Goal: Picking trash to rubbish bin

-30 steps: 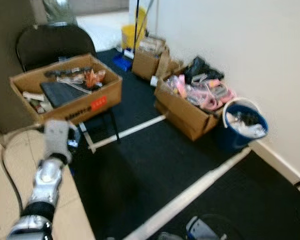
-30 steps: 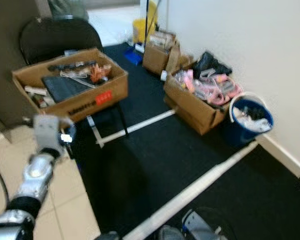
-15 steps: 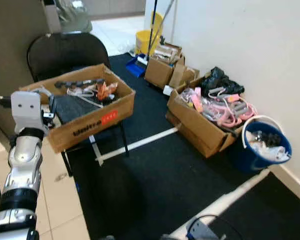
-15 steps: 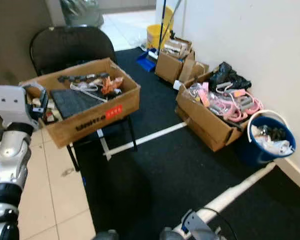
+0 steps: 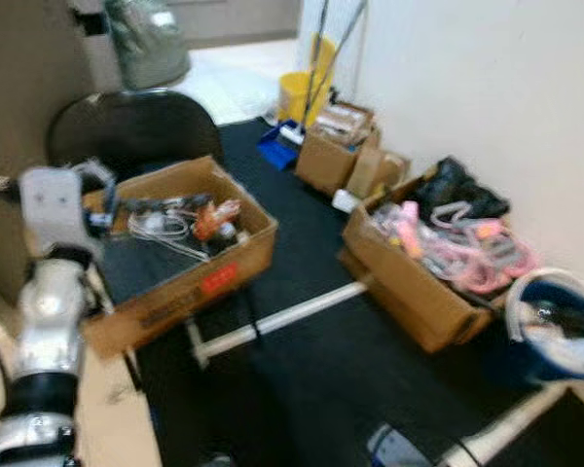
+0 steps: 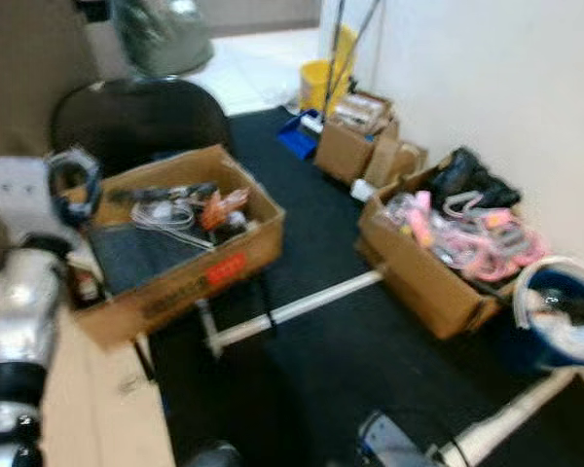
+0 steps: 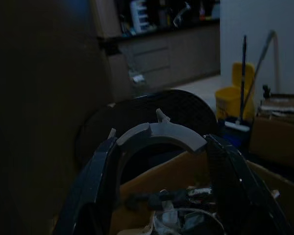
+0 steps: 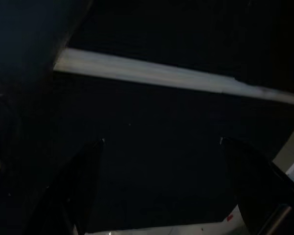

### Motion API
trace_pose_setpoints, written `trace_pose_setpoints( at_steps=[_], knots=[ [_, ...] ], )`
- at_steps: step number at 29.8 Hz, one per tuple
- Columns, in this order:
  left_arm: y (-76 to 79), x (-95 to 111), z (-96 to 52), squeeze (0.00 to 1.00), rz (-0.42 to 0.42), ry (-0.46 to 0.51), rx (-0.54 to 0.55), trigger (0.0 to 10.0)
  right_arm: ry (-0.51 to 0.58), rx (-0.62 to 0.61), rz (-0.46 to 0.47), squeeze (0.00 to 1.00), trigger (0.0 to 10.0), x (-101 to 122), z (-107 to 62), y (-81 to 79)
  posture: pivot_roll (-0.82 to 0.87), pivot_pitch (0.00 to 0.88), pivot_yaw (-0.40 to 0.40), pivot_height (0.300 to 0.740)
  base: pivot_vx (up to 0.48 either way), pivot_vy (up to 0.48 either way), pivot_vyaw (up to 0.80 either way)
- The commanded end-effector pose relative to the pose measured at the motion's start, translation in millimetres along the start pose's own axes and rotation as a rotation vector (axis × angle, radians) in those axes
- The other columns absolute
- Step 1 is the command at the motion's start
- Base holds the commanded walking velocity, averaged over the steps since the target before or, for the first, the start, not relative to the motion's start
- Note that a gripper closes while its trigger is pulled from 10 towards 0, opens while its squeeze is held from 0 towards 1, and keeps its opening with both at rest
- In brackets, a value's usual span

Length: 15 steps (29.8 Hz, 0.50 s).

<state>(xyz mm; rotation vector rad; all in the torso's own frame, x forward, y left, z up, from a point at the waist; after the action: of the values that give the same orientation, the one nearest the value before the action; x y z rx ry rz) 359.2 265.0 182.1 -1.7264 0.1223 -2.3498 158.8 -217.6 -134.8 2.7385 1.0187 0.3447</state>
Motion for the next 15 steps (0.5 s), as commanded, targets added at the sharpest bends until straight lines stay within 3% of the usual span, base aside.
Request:
trace_pose_setpoints(
  at_steps=[1, 3, 6, 7, 12, 15],
  knots=[
    [-4.8, -5.6, 0.0, 0.0, 0.0, -0.034, 0.005, 10.0, -0.028, -0.003, 0.006, 0.0, 10.0, -9.7, -0.2, 1.6, 0.06, 0.066, -0.018, 0.74, 0.48, 0.0, 0.0],
    [-6.3, -7.5, 0.3, 0.0, -0.003, -0.043, 0.01, 10.0, -0.028, -0.003, 0.006, 0.0, 10.0, -9.5, -0.2, 1.6, 0.06, 0.066, -0.018, 0.74, 0.48, 0.0, 0.0],
    [-12.7, -19.2, -0.4, 0.0, -0.083, -0.11, 0.048, 10.0, -0.027, -0.004, 0.009, 0.0, 10.0, -8.7, -0.2, 1.7, 0.06, 0.064, -0.016, 0.74, 0.361, 0.0, 0.0],
    [-12.2, -26.1, -2.4, 1.0, -0.122, -0.143, 0.053, 10.0, -0.027, -0.004, 0.01, 0.0, 10.0, -8.6, -0.2, 1.6, 0.05, 0.063, -0.015, 0.74, 0.0, 0.0, 0.0],
    [-7.2, -40.8, -7.5, 1.0, -0.188, -0.205, 0.062, 10.0, -0.027, -0.004, 0.012, 0.0, 10.0, -8.1, -0.2, 1.5, 0.05, 0.063, -0.015, 0.74, 0.0, 0.0, 0.0],
    [3.3, -51.7, -12.7, 1.0, -0.236, -0.243, 0.054, 10.0, -0.028, -0.004, 0.011, 0.0, 10.0, -7.9, -0.2, 1.4, 0.05, 0.062, -0.015, 0.74, 0.0, 0.0, 0.0]
  ],
)
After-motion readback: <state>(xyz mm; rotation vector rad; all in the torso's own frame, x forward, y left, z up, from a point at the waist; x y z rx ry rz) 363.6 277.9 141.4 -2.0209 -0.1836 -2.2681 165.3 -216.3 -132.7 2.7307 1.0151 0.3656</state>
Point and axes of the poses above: a point about 5 cm out from each wrist's last joint towards the gripper, its own z axis pointing out of the wrist towards the gripper, its own x axis along the axis of the wrist's last joint, y = z × x, the point moved 4 cm from there along z, pointing out of the wrist towards the gripper
